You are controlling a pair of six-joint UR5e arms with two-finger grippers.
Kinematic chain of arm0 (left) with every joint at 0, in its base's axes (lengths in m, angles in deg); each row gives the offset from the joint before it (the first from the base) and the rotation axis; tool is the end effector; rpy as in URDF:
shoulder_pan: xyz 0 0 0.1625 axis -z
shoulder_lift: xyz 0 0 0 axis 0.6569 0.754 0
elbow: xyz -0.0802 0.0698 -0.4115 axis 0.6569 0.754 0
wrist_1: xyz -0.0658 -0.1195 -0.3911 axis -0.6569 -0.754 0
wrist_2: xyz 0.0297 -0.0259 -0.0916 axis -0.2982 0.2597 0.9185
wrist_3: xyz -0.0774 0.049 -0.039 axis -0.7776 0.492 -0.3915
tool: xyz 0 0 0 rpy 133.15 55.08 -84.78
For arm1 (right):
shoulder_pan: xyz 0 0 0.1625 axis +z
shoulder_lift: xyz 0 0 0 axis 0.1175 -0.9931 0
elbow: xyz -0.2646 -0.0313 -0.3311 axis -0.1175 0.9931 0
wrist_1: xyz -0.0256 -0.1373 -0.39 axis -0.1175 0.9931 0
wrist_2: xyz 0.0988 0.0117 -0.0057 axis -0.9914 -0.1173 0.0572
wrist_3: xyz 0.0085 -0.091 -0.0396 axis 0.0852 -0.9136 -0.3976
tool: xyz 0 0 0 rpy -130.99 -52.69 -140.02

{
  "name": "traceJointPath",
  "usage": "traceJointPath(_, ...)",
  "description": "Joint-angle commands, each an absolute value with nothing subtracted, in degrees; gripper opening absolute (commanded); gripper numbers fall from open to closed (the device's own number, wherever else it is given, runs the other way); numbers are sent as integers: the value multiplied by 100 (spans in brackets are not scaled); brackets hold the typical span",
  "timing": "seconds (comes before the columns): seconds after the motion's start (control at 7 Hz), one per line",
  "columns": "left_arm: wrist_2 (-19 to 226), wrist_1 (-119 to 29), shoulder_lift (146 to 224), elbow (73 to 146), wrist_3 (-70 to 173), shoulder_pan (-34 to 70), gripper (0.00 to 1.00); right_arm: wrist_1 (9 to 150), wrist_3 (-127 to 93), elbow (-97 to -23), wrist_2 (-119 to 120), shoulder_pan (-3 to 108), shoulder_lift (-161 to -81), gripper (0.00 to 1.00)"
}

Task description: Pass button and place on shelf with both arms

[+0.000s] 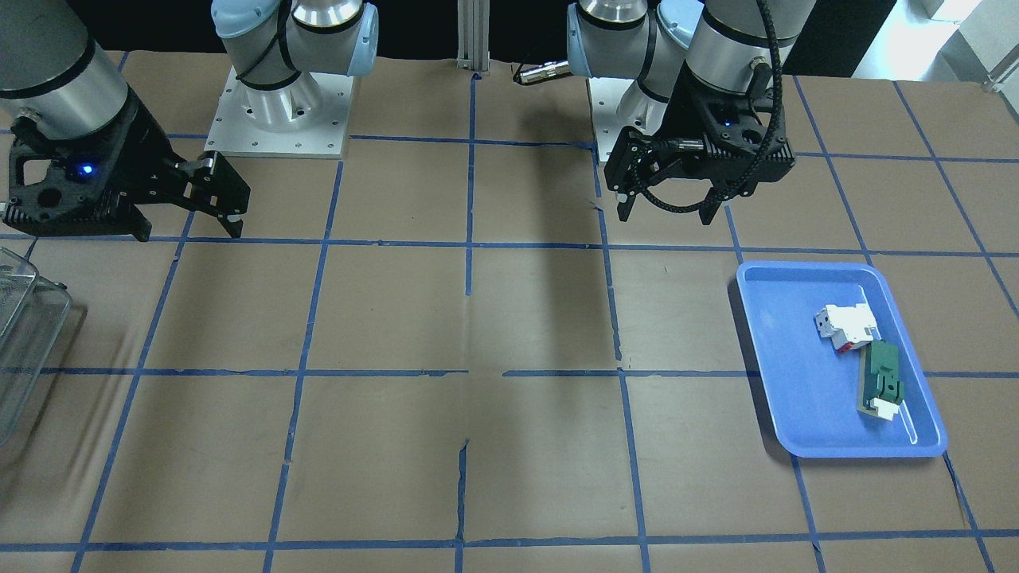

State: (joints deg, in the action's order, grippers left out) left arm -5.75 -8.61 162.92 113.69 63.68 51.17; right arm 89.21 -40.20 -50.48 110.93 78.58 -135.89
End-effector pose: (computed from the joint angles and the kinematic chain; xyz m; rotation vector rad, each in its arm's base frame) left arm -0.1562 -0.4796 0.4862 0.0102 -3.0882 0.2150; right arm 0.0943 -0.5366 0.4928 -0.0540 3.0930 0.0495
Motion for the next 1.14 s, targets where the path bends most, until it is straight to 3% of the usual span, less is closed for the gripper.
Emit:
traceJointPath(0.0, -523, -861, 16279, 11354, 6390, 5149, 100, 8921, -4043, -5084, 11092, 7868, -13634, 100)
traceJointPath(1.0, -522, -870, 16261, 11372, 6390, 5166, 100, 8955, -4113, -5102, 11092, 7842, -13643, 100)
